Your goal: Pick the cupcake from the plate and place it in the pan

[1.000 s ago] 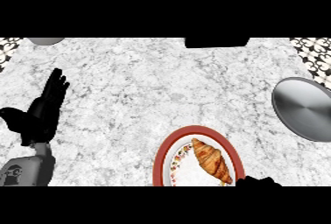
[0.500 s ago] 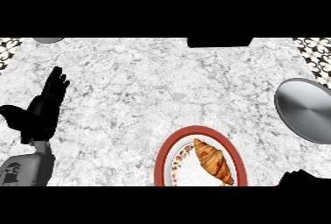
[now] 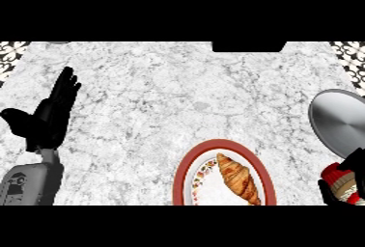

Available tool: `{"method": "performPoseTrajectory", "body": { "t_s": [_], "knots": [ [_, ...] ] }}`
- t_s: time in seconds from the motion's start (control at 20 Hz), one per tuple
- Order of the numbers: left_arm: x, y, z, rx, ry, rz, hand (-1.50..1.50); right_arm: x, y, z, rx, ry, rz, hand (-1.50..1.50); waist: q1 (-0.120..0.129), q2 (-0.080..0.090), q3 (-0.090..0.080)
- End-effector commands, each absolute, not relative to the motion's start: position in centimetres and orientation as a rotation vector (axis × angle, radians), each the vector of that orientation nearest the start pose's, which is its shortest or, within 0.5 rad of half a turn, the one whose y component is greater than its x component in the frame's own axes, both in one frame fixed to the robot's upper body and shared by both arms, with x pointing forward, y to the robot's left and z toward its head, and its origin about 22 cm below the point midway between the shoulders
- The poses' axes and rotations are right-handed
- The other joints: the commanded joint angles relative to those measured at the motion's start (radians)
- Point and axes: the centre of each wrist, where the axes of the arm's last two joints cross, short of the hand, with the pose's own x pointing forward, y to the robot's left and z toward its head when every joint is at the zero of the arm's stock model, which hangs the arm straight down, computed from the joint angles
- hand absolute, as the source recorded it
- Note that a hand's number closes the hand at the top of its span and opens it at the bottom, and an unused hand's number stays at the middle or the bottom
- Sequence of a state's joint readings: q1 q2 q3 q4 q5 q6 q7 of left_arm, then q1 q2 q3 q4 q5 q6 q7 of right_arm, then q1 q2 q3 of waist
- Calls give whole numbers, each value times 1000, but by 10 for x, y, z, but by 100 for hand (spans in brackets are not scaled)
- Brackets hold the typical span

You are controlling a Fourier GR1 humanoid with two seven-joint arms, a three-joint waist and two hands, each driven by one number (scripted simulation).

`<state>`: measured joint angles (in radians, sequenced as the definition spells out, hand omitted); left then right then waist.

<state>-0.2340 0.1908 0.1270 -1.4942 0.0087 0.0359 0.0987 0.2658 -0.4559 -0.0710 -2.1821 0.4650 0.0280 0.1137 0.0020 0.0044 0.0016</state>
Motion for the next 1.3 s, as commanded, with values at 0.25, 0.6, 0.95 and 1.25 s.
{"method": "performPoseTrajectory", "body": {
  "t_s": [0.25,0.6,0.95,1.25],
  "knots": [
    [304,267,51,191,-1636,-51,0,237,-440,123,-935,-1645,552,150,17,4,1],
    [289,265,30,155,-1642,-85,0,288,-480,107,-1153,-1543,609,150,59,13,2],
    [303,267,45,172,-1658,-97,0,310,-491,59,-1112,-1530,589,150,68,19,4],
    [309,262,59,143,-1655,-88,0,308,-497,41,-743,-1385,546,-150,75,19,5]
  ]
}}
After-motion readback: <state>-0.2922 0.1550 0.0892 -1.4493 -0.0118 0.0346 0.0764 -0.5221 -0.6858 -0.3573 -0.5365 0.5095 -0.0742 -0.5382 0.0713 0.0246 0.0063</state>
